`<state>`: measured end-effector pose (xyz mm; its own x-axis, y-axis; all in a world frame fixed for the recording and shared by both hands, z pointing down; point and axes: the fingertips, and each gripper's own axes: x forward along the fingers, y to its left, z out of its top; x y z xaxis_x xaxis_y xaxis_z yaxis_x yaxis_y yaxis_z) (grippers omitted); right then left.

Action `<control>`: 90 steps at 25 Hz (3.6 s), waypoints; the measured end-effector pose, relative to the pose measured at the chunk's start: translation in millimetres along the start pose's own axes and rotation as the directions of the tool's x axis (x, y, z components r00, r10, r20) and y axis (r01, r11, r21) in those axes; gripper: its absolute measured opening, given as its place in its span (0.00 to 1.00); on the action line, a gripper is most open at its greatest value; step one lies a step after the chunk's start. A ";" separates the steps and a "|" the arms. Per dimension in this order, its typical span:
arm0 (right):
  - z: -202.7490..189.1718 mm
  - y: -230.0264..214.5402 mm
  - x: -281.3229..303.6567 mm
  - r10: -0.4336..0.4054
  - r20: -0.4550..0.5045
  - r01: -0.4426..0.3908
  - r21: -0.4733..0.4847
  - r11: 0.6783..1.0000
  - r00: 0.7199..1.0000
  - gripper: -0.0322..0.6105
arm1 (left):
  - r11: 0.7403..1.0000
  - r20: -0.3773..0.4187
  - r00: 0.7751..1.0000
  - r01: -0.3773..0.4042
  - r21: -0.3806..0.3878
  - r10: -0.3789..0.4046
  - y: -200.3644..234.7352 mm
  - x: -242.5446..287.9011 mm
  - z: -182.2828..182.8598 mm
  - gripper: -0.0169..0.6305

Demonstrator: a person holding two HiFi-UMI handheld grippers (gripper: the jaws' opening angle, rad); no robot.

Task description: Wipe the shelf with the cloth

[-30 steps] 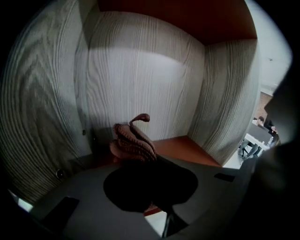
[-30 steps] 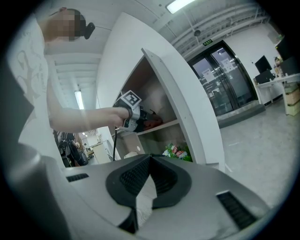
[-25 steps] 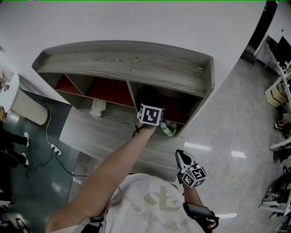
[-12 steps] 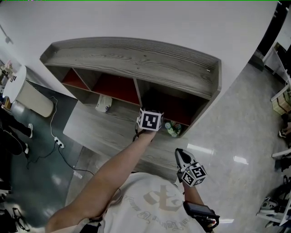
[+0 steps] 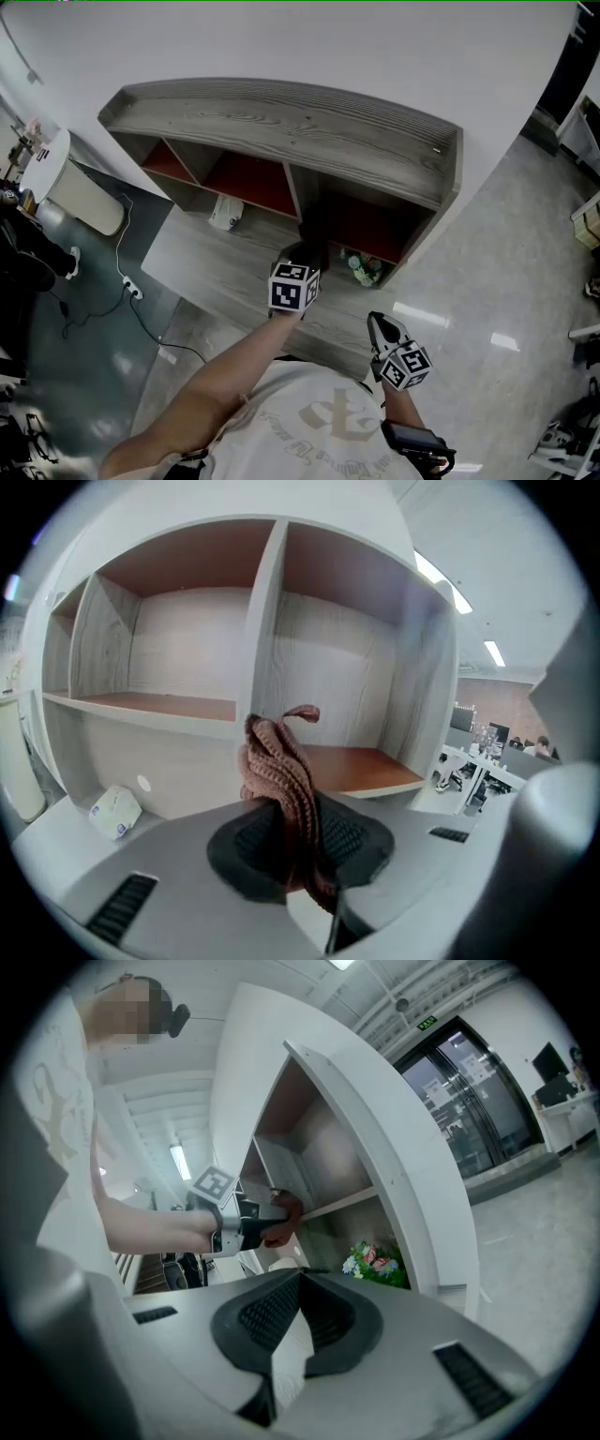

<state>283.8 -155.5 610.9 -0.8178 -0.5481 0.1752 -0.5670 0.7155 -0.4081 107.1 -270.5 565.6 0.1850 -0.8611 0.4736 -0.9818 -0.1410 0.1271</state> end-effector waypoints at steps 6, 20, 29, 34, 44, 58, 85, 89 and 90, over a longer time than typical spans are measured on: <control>-6.5 7.2 -0.8 0.037 -0.009 -0.037 0.006 0.999 0.999 0.06 | 1.000 0.030 1.000 -0.005 -0.029 0.006 6.6 -43.9 -42.9 0.13; -12.6 23.9 21.9 0.110 -0.027 -0.110 0.000 0.994 0.994 0.06 | 0.995 0.085 0.994 -0.062 -0.073 0.068 58.3 -97.0 -42.4 0.13; -6.7 45.0 51.8 0.073 -0.019 -0.074 -0.024 0.997 0.997 0.06 | 0.997 0.157 0.986 0.061 -0.050 -0.052 82.4 -96.5 3.0 0.14; -5.3 57.6 69.5 0.046 -0.027 -0.047 -0.038 0.998 0.999 0.06 | 0.979 0.182 0.965 0.200 -0.031 -0.192 88.9 -86.4 48.2 0.13; -5.5 83.9 96.4 0.006 -0.040 -0.008 -0.061 0.998 0.999 0.06 | 0.945 0.011 0.947 0.321 0.054 -0.322 87.3 -26.4 116.6 0.14; -5.1 90.7 97.5 -0.079 -0.038 0.076 -0.075 0.994 0.996 0.06 | 0.932 -0.221 0.938 0.310 0.187 -0.268 80.4 19.7 109.8 0.13; -17.2 113.8 138.1 -0.050 -0.064 0.046 -0.067 0.997 0.997 0.06 | 0.988 -0.150 0.987 0.075 0.134 -0.055 232.2 12.5 121.8 0.13; -18.6 119.3 144.6 -0.048 -0.069 0.043 -0.073 0.996 0.996 0.06 | 0.994 -0.147 0.989 0.000 0.106 0.016 262.2 7.3 121.3 0.13; -19.0 121.0 145.8 -0.049 -0.069 0.044 -0.074 0.996 0.996 0.06 | 0.995 -0.144 0.989 -0.012 0.099 0.026 266.7 7.2 120.4 0.13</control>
<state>94.1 -140.7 604.1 -0.7941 -0.5513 0.2560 -0.6078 0.7209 -0.3330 -158.6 -373.1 498.0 0.1633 -0.7851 0.5974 -0.9833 -0.1786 0.0341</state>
